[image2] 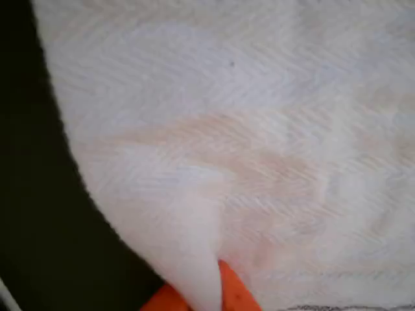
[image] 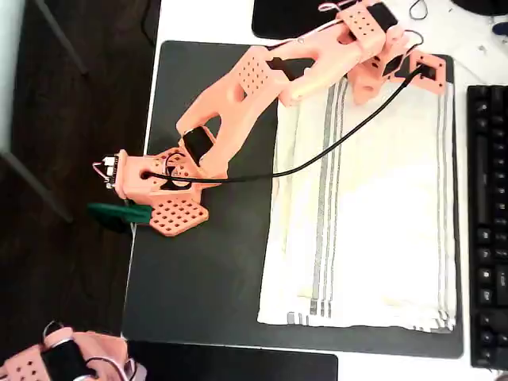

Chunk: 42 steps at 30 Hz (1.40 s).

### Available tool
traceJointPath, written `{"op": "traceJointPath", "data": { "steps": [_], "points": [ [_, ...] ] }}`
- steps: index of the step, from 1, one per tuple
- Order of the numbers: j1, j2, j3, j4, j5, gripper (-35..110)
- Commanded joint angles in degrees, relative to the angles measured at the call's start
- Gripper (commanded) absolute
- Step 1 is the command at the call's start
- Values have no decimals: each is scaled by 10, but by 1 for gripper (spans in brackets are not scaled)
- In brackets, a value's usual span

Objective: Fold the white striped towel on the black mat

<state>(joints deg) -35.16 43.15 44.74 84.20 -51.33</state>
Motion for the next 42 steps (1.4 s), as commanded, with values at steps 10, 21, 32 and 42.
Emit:
{"op": "traceJointPath", "data": {
  "steps": [10, 21, 32, 42],
  "points": [
    [2, 139, -19, 103, 14, 0],
    [91, 388, 108, 148, -14, 0],
    [286, 586, 270, 149, -141, 0],
    [480, 534, 242, 142, -289, 0]
  ]
}}
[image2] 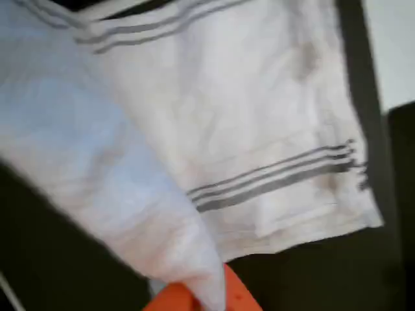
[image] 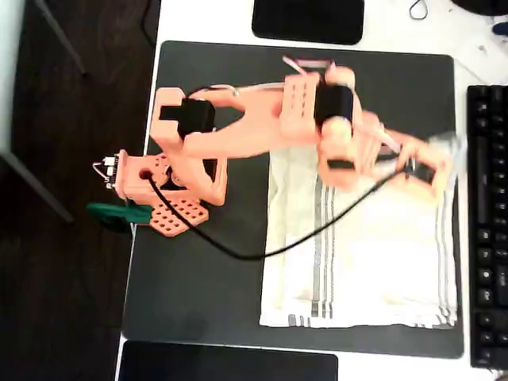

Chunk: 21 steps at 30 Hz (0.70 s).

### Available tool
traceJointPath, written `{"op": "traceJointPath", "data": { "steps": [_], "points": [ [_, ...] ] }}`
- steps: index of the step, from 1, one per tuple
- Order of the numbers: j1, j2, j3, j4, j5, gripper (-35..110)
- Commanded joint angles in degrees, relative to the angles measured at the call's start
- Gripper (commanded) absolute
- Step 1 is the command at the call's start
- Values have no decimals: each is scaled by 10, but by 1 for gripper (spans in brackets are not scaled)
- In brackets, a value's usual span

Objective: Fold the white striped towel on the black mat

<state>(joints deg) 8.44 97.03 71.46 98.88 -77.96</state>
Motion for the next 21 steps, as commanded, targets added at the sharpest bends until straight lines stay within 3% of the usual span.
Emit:
{"op": "traceJointPath", "data": {
  "steps": [1, 9, 21],
  "points": [
    [62, -17, -28, -7, -37, 0],
    [171, -120, -33, -76, -134, 0],
    [211, -214, -6, -199, -211, 0]
  ]
}}
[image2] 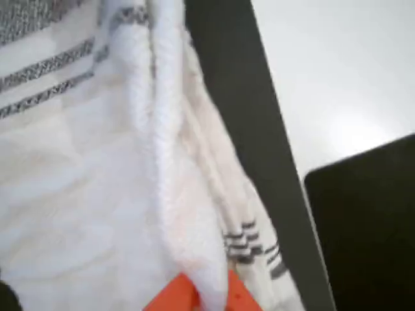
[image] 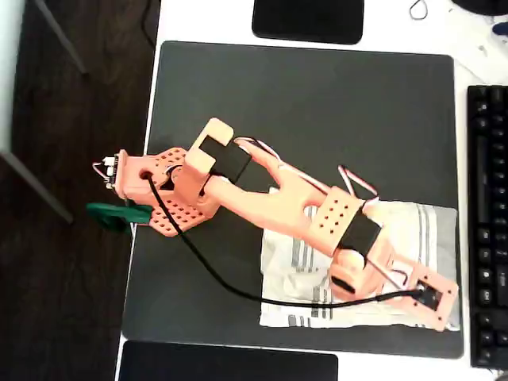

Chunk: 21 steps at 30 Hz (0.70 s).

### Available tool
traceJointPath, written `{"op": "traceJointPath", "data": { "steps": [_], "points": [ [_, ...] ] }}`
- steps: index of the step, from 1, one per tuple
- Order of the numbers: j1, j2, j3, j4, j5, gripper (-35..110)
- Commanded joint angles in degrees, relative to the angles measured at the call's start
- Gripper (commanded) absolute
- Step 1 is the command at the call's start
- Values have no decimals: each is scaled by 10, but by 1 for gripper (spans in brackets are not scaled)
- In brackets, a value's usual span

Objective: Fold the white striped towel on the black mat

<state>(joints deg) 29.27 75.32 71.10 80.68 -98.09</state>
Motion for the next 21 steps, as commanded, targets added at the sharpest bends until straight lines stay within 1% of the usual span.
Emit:
{"op": "traceJointPath", "data": {
  "steps": [1, 5, 7, 9, 18, 21],
  "points": [
    [3, -3, -3, -25, -12, 0],
    [4, -18, 4, -54, -25, 3],
    [6, -19, 11, -65, -25, 11],
    [9, -16, 11, -68, -28, 14],
    [24, 62, 14, -19, -30, 16],
    [25, 105, 40, 13, 15, 16]
  ]
}}
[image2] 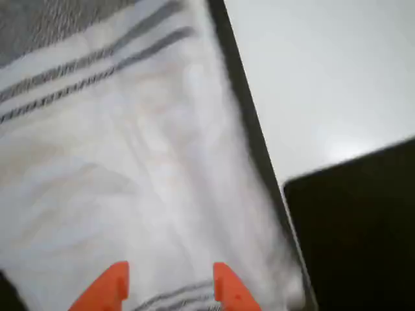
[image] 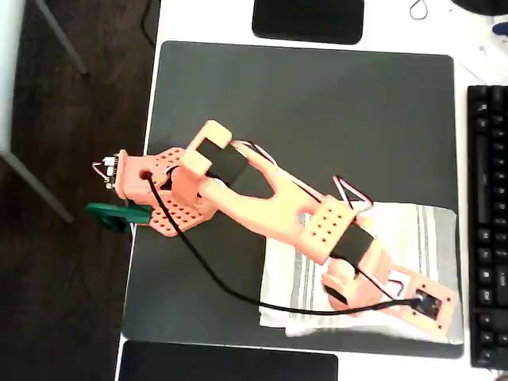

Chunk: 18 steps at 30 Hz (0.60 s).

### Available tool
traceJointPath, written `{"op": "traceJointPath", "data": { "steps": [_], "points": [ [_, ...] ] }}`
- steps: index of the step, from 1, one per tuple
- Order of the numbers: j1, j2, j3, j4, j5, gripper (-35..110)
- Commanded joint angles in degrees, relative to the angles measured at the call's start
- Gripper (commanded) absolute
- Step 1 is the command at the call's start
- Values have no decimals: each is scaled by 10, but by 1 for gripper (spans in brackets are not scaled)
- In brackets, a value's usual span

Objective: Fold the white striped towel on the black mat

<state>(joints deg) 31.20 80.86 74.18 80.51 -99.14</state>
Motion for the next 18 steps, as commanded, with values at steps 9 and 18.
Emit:
{"op": "traceJointPath", "data": {
  "steps": [9, 18],
  "points": [
    [60, 324, 353, 2, 231, 18],
    [92, 426, 514, -33, 396, 16]
  ]
}}
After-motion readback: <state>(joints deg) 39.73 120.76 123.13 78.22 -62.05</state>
